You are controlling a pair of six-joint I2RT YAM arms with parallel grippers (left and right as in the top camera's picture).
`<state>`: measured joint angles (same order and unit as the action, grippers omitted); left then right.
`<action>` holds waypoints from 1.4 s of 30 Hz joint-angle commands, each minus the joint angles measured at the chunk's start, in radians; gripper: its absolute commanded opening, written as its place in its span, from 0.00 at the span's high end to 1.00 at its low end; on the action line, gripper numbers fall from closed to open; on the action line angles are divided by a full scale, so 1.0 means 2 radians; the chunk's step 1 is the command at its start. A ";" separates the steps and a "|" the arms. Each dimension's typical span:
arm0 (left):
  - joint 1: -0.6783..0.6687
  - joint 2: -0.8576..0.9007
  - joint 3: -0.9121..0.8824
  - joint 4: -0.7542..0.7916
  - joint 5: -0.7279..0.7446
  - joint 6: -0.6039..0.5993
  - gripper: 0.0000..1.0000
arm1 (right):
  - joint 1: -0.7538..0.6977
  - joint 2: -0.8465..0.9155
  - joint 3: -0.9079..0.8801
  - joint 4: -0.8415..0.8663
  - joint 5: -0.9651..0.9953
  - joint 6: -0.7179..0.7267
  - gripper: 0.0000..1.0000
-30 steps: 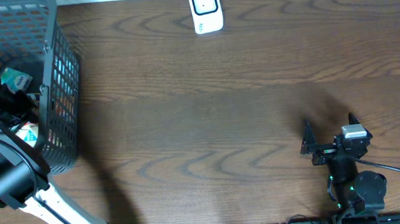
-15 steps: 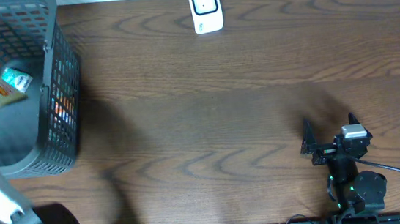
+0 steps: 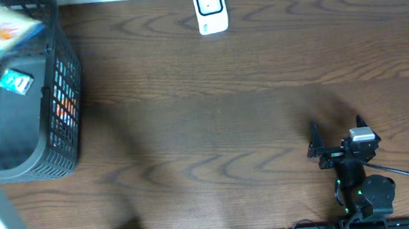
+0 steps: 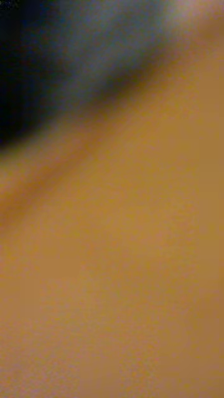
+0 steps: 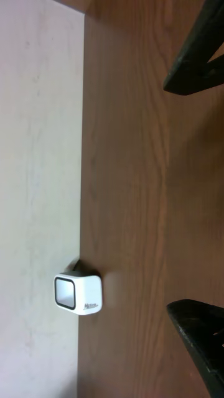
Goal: Scan the item barcode
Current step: 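Lift the yellow snack bag out and carry it toward the scanner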
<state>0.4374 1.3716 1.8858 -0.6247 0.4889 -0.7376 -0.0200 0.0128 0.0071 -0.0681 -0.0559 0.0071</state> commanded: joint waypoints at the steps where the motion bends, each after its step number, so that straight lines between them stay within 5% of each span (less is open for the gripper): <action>1: -0.110 0.019 0.007 -0.004 0.064 0.023 0.93 | 0.004 -0.002 -0.001 -0.002 -0.003 0.003 0.01; 5: -0.220 0.043 0.007 -0.021 0.064 0.085 0.92 | 0.004 -0.002 -0.001 -0.002 -0.003 0.003 0.01; 16: -0.405 0.193 0.007 -0.027 0.029 0.091 0.93 | 0.004 -0.002 -0.001 -0.002 -0.003 0.003 0.01; 22: -0.465 0.301 0.007 -0.013 -0.030 -0.016 0.93 | 0.004 -0.002 -0.001 -0.002 -0.003 0.003 0.01; 35: -0.526 0.435 0.006 0.096 -0.030 -0.062 0.83 | 0.004 -0.002 -0.001 -0.002 -0.003 0.003 0.01; 38: -0.527 0.436 0.000 0.096 -0.032 -0.060 0.44 | 0.004 -0.002 -0.001 -0.002 -0.003 0.003 0.01; 42: -0.527 0.436 0.000 0.096 -0.032 -0.055 0.28 | 0.004 -0.002 -0.001 -0.002 -0.003 0.003 0.01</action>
<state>-0.6197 2.2494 1.8858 -0.4366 0.4335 -0.8539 -0.0200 0.0128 0.0071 -0.0677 -0.0559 0.0071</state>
